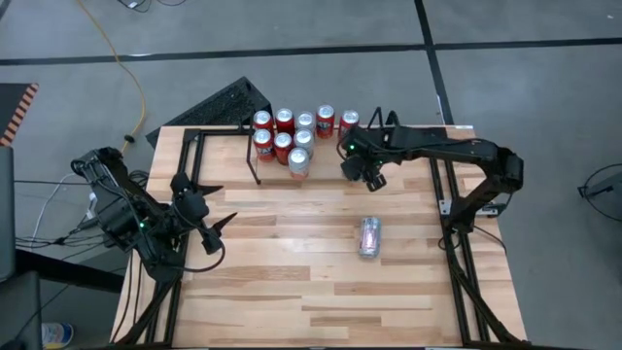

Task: Place canned beverage on shelf
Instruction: Put the green soda can on the shelf

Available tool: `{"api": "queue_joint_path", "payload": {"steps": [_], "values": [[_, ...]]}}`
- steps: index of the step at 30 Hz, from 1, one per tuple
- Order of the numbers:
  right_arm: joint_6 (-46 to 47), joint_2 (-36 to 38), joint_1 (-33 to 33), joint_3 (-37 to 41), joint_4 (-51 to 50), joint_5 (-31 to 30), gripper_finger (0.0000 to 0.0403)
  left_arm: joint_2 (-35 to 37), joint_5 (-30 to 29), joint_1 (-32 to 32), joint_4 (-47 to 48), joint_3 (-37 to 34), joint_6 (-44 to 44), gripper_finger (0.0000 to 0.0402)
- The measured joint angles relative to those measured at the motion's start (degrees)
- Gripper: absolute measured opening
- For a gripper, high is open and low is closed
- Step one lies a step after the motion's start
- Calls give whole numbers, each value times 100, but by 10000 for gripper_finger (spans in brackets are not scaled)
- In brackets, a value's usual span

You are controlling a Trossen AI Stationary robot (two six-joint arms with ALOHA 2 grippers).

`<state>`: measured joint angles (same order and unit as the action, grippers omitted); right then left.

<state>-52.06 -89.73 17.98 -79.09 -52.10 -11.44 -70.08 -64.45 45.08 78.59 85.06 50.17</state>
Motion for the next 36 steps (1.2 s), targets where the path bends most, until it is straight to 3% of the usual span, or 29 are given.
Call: {"api": "queue_joint_path", "payload": {"steps": [4,8,15,22,36], "values": [[-493,-28,61,0,-163,-60,242,0,0,-1,54,0,-1,325],[-1786,-72,53,0,-213,-97,243,0,154,0,61,0,-137,325],[-2386,-66,-116,0,-111,-290,243,0,263,0,60,0,-334,325],[-3635,-66,-31,0,-90,-404,244,0,263,0,59,0,-555,325],[-3795,-66,17,0,-98,-468,245,0,263,0,59,0,-616,325]]}}
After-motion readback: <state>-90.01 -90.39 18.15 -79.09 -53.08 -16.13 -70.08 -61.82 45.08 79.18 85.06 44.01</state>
